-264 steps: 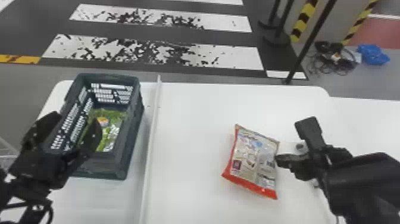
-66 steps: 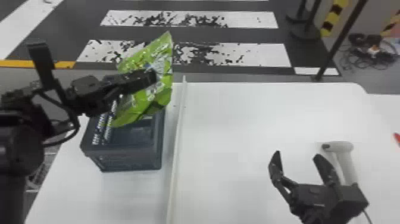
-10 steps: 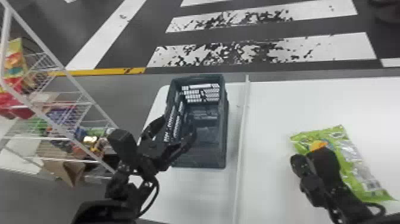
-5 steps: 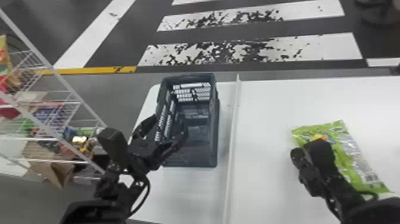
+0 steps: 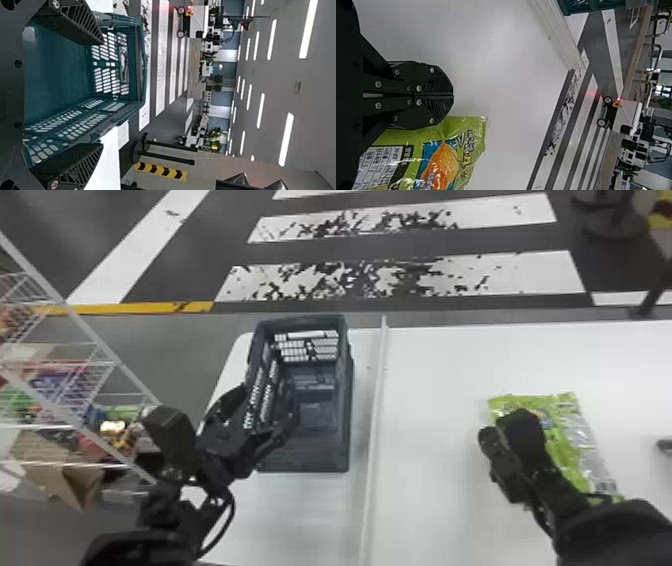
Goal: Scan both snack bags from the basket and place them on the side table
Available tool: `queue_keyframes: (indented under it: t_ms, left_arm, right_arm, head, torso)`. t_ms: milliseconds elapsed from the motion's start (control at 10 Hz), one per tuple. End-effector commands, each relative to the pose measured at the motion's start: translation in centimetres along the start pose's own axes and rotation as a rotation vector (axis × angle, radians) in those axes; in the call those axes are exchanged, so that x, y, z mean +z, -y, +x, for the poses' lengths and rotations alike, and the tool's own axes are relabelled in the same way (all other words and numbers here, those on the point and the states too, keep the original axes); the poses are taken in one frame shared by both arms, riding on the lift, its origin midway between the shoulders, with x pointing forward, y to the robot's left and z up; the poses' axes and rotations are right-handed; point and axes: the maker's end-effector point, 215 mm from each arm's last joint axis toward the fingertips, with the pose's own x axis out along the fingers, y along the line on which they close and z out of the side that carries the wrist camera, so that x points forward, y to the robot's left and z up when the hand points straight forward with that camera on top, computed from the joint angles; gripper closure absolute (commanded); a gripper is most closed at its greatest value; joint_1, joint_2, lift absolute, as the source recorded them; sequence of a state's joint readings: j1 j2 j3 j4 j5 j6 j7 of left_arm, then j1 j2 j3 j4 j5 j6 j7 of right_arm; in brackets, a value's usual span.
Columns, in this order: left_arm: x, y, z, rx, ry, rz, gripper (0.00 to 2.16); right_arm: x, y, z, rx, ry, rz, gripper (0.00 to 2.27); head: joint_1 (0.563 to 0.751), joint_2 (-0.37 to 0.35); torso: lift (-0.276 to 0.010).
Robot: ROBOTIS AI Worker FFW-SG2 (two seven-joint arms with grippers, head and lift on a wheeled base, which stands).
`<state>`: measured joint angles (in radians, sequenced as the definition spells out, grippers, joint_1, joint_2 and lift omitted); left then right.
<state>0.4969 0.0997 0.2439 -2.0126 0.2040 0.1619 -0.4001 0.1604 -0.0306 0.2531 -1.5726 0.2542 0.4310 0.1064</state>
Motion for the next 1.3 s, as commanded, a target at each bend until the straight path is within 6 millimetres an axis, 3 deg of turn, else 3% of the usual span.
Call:
queue_keyframes:
  t_ms: [0,700,800,900,1000,1100,1200]
  left_arm:
    - [-0.1,-0.1,0.0,-0.001,-0.002,0.002,0.08]
    - [-0.3,0.1,0.0,-0.007,-0.009,0.002,0.08]
    - [-0.4,0.0,-0.2,-0.006,-0.012,0.003,0.08]
    - [-0.4,-0.1,-0.2,-0.005,-0.012,0.004,0.08]
    - [-0.4,-0.1,-0.3,-0.006,-0.013,0.004,0.08]
    - [-0.2,-0.2,-0.3,-0.004,-0.011,0.008,0.08]
    - [-0.2,-0.3,-0.3,-0.005,-0.011,0.01,0.08]
  right_arm:
    - [0.1,0.4,0.3,-0.01,-0.005,-0.001,2.26]
    - [-0.3,1.8,1.0,-0.049,-0.024,-0.011,2.26]
    - [0.6,2.1,0.2,-0.056,0.006,0.004,2.26]
    - [3.9,3.7,-1.7,-0.069,0.08,0.068,2.19]
    - [6.1,7.4,-3.9,-0.101,0.101,0.136,1.8]
    - [6.7,11.8,-6.0,-0.168,0.087,0.164,0.97]
    - [5.0,15.5,-7.9,-0.227,0.037,0.184,0.37]
  head:
    - [0.695,0.218]
    - [0.695,0.199]
    - [0.695,0.195]
    - [0.695,0.195]
    - [0.695,0.195]
    - [0.695,0.176]
    - [0.695,0.131]
  torso:
    - [-0.074]
    - [-0.074]
    - [-0.074]
    - [-0.074]
    - [-0.074]
    - [-0.074]
    - [-0.074]
